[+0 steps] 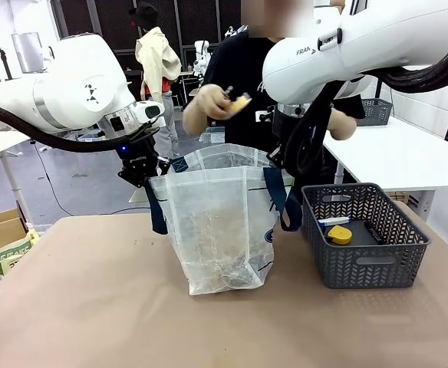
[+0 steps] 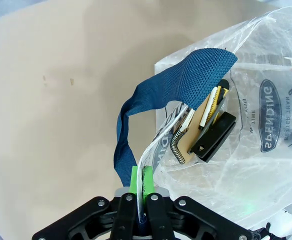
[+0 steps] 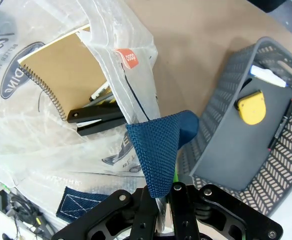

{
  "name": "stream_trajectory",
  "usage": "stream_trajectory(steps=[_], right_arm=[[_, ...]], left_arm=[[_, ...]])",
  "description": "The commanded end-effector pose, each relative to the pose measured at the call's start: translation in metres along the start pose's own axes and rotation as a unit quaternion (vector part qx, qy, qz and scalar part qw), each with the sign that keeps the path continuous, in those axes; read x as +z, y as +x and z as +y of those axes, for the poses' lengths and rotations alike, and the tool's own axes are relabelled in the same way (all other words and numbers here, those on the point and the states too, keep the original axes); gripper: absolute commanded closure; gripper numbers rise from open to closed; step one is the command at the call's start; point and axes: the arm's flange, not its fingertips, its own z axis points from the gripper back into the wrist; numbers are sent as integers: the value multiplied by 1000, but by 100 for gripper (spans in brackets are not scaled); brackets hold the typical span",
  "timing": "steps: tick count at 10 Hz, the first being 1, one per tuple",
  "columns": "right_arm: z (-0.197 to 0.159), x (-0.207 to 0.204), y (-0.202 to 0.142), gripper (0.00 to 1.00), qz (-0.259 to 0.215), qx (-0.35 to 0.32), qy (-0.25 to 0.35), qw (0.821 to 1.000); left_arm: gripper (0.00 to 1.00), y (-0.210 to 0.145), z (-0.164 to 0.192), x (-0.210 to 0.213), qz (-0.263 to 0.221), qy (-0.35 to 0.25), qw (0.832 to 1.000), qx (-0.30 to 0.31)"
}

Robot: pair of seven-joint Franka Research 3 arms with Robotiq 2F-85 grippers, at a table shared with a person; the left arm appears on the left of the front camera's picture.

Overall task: Transfer purchased items from the store into the shopping bag.
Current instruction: Move the Reusable shopping bag to the right side of the table.

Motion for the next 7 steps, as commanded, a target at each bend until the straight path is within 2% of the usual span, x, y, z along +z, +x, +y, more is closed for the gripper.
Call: stream_trajectory(steps=[1,7], right_arm=[[-1,1,0,100,0,0,0,1000],[-1,1,0,100,0,0,0,1000]], left_arm=[[100,0,2,0,0,1,1000,1],[100,0,2,0,0,1,1000,1]])
